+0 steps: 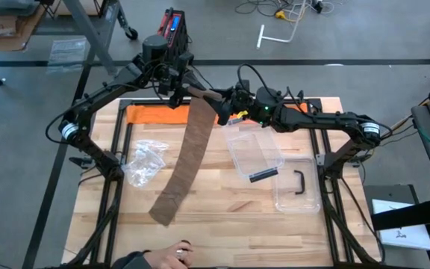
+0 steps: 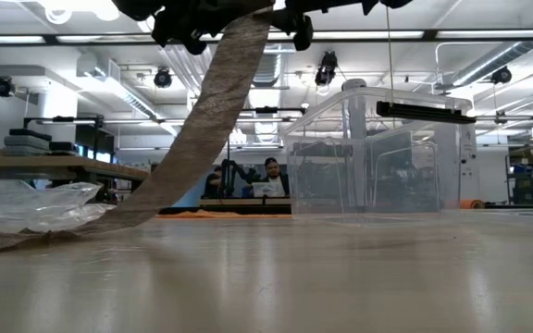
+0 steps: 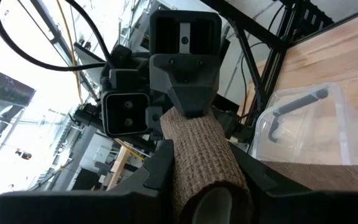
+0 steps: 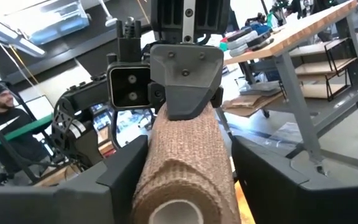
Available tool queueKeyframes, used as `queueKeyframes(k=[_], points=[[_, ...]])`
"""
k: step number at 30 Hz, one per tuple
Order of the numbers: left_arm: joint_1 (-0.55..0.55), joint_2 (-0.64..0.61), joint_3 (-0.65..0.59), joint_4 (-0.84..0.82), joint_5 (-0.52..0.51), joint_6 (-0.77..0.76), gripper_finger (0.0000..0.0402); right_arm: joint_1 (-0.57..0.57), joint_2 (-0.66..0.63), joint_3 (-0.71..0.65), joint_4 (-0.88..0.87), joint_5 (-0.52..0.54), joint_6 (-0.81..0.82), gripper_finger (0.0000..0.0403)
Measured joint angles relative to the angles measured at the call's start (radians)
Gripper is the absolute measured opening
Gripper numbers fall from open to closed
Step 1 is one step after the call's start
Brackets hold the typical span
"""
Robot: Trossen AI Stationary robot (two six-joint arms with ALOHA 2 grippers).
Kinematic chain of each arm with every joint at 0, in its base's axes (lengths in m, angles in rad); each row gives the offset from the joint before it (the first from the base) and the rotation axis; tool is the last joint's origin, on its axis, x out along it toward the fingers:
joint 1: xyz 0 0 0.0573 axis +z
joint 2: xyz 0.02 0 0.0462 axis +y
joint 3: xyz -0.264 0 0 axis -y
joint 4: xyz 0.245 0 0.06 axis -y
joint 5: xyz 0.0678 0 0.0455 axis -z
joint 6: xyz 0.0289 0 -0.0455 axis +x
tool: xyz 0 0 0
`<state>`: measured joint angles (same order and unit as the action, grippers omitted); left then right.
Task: Roll bandage
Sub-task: Roll the brown bandage
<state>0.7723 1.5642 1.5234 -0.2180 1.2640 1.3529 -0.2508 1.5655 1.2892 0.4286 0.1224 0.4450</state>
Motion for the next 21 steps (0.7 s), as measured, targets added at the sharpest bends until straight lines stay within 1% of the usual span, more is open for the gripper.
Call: queueKeyframes(k=[5, 8, 10, 14, 21], points=[[0.0, 0.0, 0.0, 0.001, -0.007, 0.0, 0.0097, -0.007, 0.0, 0.0, -0.002, -0.008, 0.0, 0.0203], [0.0, 0.0, 0.0, 0.001, -0.006, -0.001, 0.0095, -0.011, 0.0, 0.0, -0.003, -0.036, -0.001, 0.0198], [0.0, 0.0, 0.0, 0.0, -0.006, -0.027, 0.0099, -0.011, 0.0, 0.0, -0.002, -0.036, -0.014, 0.0192], [0.0, 0.0, 0.0, 0.0, -0.006, -0.104, 0.0124, -0.011, -0.001, 0.0, -0.001, -0.037, -0.059, 0.0169], [-0.001, -0.001, 0.0, 0.004, -0.007, -0.16, 0.0174, -0.016, -0.002, -0.001, -0.004, -0.045, -0.062, 0.0131]])
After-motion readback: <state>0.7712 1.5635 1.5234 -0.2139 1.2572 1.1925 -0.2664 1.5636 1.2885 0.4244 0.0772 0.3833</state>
